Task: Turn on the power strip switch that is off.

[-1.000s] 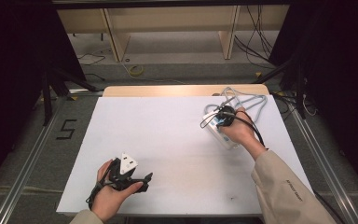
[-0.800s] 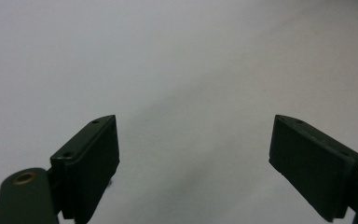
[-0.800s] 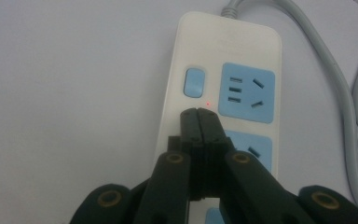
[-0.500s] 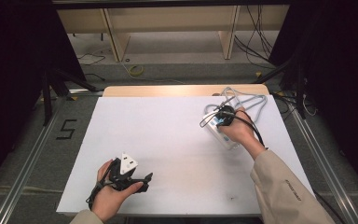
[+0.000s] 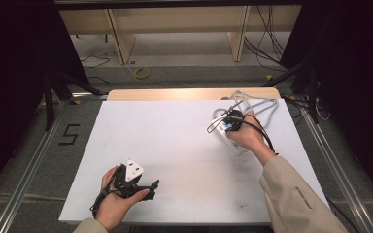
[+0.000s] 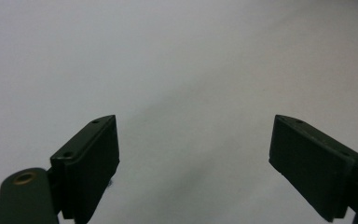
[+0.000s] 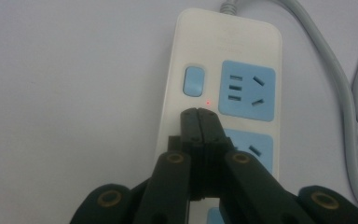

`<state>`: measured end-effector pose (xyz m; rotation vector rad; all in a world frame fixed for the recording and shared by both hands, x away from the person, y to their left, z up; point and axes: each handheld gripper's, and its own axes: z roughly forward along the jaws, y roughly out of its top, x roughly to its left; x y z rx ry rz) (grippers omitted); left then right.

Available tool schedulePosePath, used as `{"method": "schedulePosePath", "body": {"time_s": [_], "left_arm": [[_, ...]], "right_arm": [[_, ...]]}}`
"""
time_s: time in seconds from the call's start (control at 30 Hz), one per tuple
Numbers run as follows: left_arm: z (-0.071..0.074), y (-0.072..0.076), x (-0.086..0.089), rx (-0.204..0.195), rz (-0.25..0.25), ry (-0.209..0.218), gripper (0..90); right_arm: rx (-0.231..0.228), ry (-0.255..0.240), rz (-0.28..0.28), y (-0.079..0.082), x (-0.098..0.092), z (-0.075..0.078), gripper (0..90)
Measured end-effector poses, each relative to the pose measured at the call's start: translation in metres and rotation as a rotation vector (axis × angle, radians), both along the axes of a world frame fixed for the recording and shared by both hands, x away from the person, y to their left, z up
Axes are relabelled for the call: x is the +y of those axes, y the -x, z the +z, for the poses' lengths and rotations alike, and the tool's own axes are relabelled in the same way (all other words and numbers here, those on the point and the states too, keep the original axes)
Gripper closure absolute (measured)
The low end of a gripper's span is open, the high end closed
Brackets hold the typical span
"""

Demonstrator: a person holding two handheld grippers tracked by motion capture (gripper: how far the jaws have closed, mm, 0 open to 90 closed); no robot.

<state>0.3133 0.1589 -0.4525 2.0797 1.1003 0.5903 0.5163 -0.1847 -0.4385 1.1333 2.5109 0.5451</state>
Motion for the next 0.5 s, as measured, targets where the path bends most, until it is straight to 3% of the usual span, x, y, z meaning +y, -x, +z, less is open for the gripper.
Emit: {"method": "schedulePosePath", "body": {"time_s": [0.2,0.3,0.33,0.37,0.4,0.43,0.5], "left_arm": [[0.0,0.0,0.0,0.001,-0.002,0.0,15.4],[0.0,0.0,0.0,0.001,-0.001,-0.001,15.4],[0.0,0.0,0.0,-0.001,-0.001,-0.002,15.4],[0.0,0.0,0.0,-0.001,-0.001,-0.002,15.4],[0.0,0.001,0.0,-0.003,-0.001,0.0,15.4],[0.0,0.001,0.0,-0.003,0.001,0.001,15.4],[0.0,0.001,0.002,-0.005,0.0,-0.003,15.4]], "right_arm": [[-0.003,0.005,-0.006,0.001,0.002,0.0,90.0],[0.006,-0.034,0.002,0.001,0.003,-0.002,90.0],[-0.017,0.006,0.0,0.002,0.006,-0.002,90.0],[-0.017,0.006,0.0,0.002,0.006,-0.002,90.0],[-0.037,0.062,0.004,0.003,0.01,-0.002,90.0],[-0.039,0.078,0.008,0.004,0.011,-0.002,90.0],[-0.027,0.042,0.002,0.002,0.008,-0.002,90.0]]}}
